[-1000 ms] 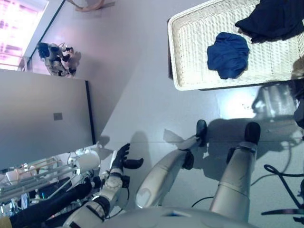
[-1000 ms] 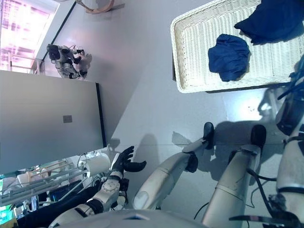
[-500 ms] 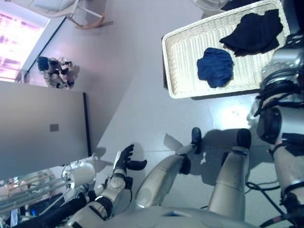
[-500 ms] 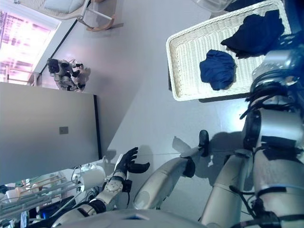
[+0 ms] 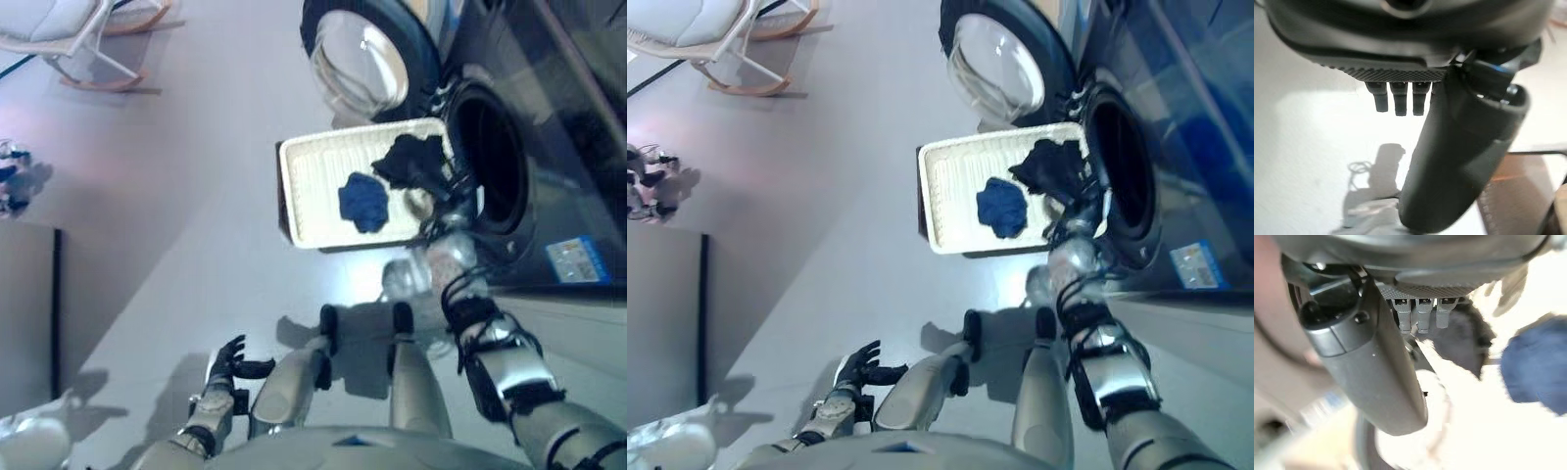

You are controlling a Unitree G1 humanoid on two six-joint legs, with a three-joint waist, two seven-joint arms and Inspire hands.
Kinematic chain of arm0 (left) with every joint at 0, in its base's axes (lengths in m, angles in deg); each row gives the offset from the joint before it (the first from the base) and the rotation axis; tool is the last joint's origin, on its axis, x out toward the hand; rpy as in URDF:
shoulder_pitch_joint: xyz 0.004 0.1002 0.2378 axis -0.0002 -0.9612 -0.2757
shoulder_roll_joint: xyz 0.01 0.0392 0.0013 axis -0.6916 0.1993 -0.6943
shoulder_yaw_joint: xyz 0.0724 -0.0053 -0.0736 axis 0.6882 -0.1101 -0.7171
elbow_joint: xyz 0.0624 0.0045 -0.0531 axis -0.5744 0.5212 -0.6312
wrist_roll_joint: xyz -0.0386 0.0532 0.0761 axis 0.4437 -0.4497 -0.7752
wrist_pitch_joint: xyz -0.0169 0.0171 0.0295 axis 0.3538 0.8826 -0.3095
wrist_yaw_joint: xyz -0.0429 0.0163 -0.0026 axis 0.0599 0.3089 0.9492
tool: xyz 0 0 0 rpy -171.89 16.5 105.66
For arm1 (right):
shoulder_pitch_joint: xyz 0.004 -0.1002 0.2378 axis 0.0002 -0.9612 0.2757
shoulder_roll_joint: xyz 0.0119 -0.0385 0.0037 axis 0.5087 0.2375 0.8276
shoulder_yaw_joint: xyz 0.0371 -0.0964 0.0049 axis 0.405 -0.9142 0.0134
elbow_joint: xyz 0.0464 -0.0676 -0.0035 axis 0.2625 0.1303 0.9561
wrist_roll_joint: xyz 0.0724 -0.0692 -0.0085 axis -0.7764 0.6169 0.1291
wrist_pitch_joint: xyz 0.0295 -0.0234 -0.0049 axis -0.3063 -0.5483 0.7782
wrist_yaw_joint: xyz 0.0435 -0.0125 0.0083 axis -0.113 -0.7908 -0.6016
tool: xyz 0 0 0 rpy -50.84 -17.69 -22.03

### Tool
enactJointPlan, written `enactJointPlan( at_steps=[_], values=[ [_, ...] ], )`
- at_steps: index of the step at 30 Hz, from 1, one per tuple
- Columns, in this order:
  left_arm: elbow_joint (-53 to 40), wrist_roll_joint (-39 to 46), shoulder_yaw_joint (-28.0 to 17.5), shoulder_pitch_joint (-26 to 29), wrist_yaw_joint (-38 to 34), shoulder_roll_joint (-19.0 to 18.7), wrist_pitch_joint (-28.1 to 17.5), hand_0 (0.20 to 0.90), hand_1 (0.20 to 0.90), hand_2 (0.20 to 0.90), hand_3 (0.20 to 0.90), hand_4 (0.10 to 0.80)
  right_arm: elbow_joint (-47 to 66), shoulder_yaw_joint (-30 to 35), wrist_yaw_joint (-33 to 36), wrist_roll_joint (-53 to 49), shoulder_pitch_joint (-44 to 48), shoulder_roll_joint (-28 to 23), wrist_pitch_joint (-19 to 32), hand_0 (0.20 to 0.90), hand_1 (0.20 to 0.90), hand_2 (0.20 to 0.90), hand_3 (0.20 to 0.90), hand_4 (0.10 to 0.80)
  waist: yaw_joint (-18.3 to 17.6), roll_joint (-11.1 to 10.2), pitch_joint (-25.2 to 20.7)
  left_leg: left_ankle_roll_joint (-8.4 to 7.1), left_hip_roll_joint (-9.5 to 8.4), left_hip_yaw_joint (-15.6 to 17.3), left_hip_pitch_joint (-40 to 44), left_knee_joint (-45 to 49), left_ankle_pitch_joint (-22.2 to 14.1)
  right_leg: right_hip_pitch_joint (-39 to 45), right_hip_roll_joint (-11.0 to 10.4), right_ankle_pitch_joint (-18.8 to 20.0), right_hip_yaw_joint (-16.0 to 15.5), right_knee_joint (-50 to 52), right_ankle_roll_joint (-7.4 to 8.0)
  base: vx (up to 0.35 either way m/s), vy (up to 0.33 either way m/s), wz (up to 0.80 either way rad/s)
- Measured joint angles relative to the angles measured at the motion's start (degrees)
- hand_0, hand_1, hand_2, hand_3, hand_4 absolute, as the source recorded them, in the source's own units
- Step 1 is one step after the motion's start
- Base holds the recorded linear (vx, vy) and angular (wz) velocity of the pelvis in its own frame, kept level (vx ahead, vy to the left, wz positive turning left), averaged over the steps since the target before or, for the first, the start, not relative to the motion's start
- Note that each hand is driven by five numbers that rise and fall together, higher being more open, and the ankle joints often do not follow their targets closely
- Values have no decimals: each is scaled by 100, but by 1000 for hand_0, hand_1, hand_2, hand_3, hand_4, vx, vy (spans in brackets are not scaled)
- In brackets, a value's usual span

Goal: Pick up the clothes and place them into the washing machine

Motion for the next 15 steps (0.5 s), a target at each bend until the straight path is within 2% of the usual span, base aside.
enactJointPlan(
  at_steps=[2, 7, 10, 13, 14, 15],
  values=[
    [92, -2, -191, -21, 20, -114, 13, 900, 900, 900, 900, 800, 115, -131, -227, 216, -498, 63, -209, 900, 900, 900, 900, 800, -41, -163, -114, -43, 111, 64, 325, -93, -59, 337, -6, 21, -248, -172, -28, 106, -142, -24],
    [71, -11, -326, -50, 71, -176, 58, 900, 900, 900, 900, 800, 252, -158, -358, 774, -1077, -193, -446, 900, 900, 900, 900, 800, -119, -317, -432, -126, 299, 13, 790, -191, -115, 932, 157, 19, -373, -456, -55, 63, -137, 1],
    [68, -120, -441, -67, 88, -146, 59, 900, 900, 900, 900, 800, 273, -166, -348, 1361, -1053, -461, -520, 900, 900, 900, 900, 800, -75, -406, -508, -140, 295, -92, 880, 28, -130, 1134, 165, -46, -393, -462, -163, 15, -136, 9],
    [83, -175, -555, -231, 82, -159, 51, 900, 900, 900, 900, 800, 274, -232, -330, 1861, -982, -576, -619, 900, 900, 900, 900, 800, 116, -502, -543, -146, 225, -201, 828, 657, -138, 1367, 149, -93, -264, -510, -248, -4, -88, -6],
    [101, -176, -554, -298, 75, -171, 50, 900, 900, 900, 900, 800, 274, -266, -333, 1931, -950, -566, -633, 900, 900, 900, 900, 800, 201, -573, -548, -168, 183, -310, 620, 1137, -113, 1416, 128, -70, -195, -541, -317, 69, -69, -11],
    [158, -176, -556, -317, 71, -175, 36, 900, 900, 900, 900, 800, 274, -289, -332, 1970, -889, -549, -635, 900, 900, 900, 900, 800, 255, -623, -536, -248, 155, -414, 101, 2057, -57, 1468, 112, -34, -161, -608, -388, 155, -20, -8]
  ],
)
